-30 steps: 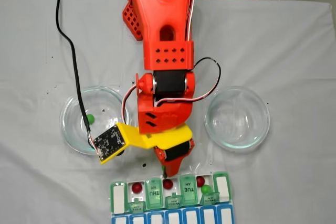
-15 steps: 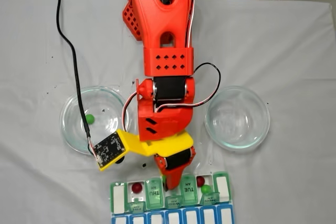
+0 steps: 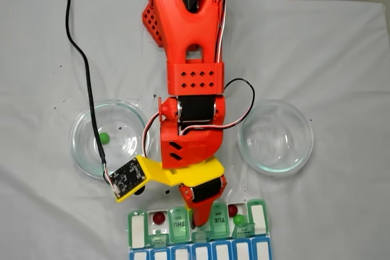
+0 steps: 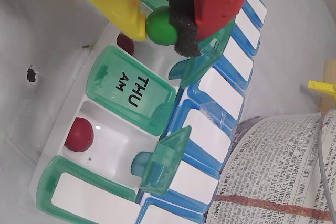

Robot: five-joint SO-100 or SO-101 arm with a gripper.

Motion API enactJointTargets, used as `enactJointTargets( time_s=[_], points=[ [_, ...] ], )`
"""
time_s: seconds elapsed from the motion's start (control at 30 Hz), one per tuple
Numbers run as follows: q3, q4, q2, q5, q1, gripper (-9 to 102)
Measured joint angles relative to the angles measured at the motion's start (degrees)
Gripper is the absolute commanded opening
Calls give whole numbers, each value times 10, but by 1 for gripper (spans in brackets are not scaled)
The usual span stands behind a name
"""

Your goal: Sort medicines into box.

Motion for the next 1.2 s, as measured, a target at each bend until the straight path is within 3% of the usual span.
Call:
enactJointTargets(
  time_s=[0.13,0.37,0.63,0.83,1.03,1.2],
  points=[
    [0,-9,-19,0,0,1],
    [-1,-12,-33,0,0,22],
    [-1,-11,-33,7,0,29],
    [-1,14,-16,7,0,21],
    [-1,69,27,14,7,0],
    [0,149,110,11,26,0]
  ],
)
